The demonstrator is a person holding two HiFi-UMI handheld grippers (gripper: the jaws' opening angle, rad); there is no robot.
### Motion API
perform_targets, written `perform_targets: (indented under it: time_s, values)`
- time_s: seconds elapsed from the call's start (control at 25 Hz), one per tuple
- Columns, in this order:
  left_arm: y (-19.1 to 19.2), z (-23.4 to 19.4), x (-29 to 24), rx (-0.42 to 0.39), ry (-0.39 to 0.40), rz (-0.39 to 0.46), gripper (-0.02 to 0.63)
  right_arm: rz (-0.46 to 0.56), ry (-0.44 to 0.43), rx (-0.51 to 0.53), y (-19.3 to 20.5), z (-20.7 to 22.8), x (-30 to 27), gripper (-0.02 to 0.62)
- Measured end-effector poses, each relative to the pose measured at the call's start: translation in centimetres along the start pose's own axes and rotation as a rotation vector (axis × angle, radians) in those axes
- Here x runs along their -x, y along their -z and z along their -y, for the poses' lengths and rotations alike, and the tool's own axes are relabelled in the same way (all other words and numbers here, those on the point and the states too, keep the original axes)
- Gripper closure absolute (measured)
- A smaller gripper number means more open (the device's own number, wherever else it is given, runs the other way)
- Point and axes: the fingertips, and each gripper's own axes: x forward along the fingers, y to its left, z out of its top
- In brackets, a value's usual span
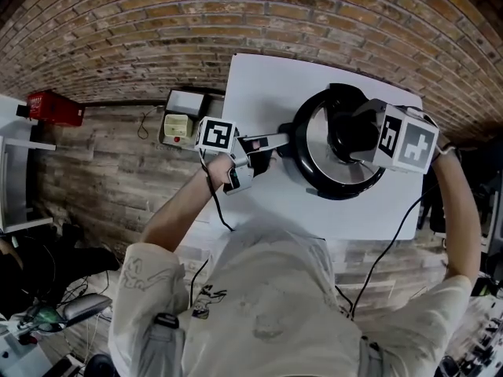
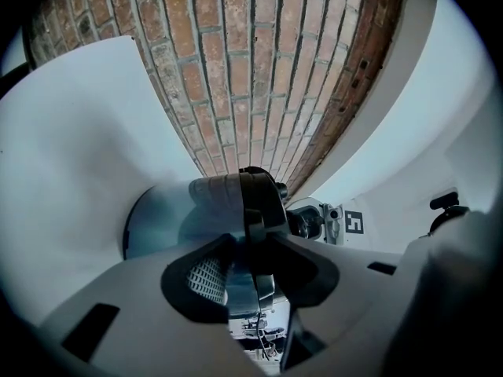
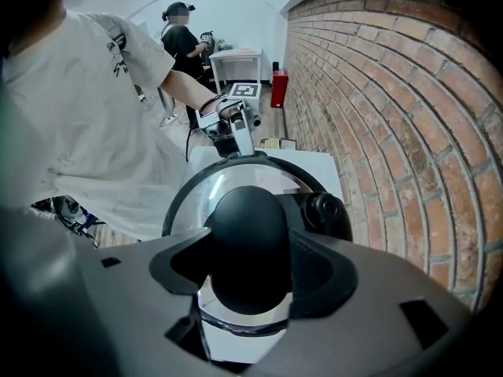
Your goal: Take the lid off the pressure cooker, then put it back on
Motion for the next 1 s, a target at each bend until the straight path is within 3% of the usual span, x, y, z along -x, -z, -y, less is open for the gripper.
perform_targets:
  time_s: [0.64, 1.0]
  values:
    - [0.0, 0.6, 0.1, -0.022, 0.002, 0.025, 0.512, 0.062, 0.01, -0.022, 0.2, 0.4, -0.9, 0.299]
    - [-0.1, 0.8, 0.2, 0.023, 0.027, 0.066, 0.535, 0.003, 0.037, -0.112, 0.1, 0.5, -0.2, 0.296]
